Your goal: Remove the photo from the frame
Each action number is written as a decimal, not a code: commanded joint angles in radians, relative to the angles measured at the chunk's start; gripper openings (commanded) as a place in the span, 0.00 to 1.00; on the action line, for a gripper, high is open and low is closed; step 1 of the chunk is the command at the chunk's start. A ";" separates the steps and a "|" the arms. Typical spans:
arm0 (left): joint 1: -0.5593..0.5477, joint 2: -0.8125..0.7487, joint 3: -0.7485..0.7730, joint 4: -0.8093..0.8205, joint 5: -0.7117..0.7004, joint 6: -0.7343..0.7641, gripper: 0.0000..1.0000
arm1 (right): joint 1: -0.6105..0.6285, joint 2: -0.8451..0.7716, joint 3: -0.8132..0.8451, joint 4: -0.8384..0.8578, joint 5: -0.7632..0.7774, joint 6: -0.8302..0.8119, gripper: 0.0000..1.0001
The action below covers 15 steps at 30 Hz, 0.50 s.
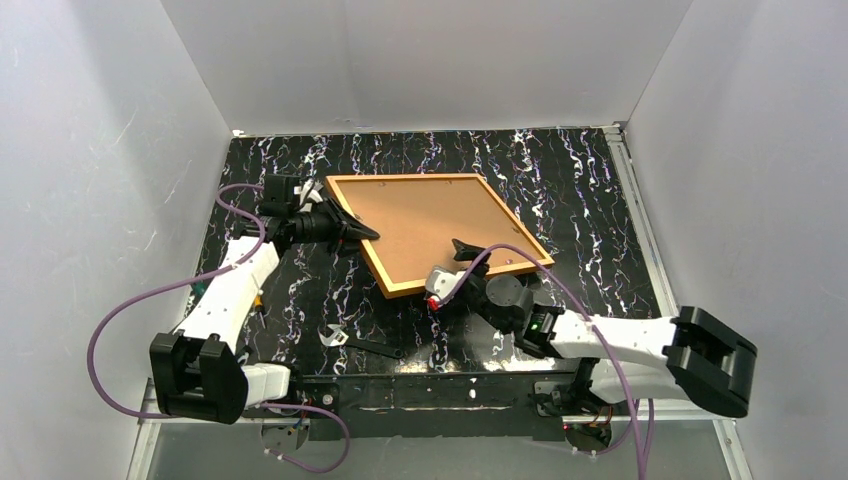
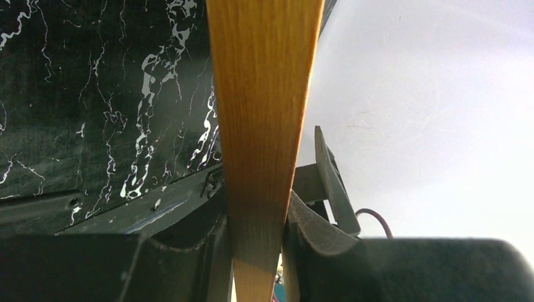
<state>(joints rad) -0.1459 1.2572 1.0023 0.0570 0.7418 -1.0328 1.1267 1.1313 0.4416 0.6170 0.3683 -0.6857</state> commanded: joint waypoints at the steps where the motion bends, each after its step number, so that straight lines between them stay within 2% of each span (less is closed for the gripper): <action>1: 0.003 -0.037 0.054 -0.263 0.012 -0.019 0.00 | 0.026 0.102 0.016 0.371 0.121 -0.239 0.84; 5: 0.004 -0.041 0.102 -0.368 -0.051 0.020 0.00 | 0.058 0.209 -0.006 0.615 0.201 -0.428 0.79; 7: 0.005 -0.042 0.120 -0.396 -0.077 0.023 0.00 | 0.067 0.245 0.002 0.664 0.227 -0.483 0.76; 9: 0.005 -0.040 0.133 -0.402 -0.089 0.016 0.00 | 0.069 0.253 0.015 0.633 0.221 -0.485 0.71; 12: 0.004 -0.035 0.149 -0.410 -0.091 0.018 0.00 | 0.069 0.231 0.050 0.493 0.212 -0.433 0.60; 14: 0.005 -0.034 0.159 -0.422 -0.094 0.022 0.00 | 0.069 0.222 0.068 0.423 0.201 -0.412 0.48; 15: 0.005 -0.035 0.160 -0.422 -0.094 0.021 0.00 | 0.069 0.223 0.079 0.391 0.198 -0.407 0.39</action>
<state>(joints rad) -0.1417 1.2362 1.1358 -0.1692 0.6350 -0.9764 1.1976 1.3827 0.4469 1.0431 0.5430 -1.0931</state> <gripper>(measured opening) 0.247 0.646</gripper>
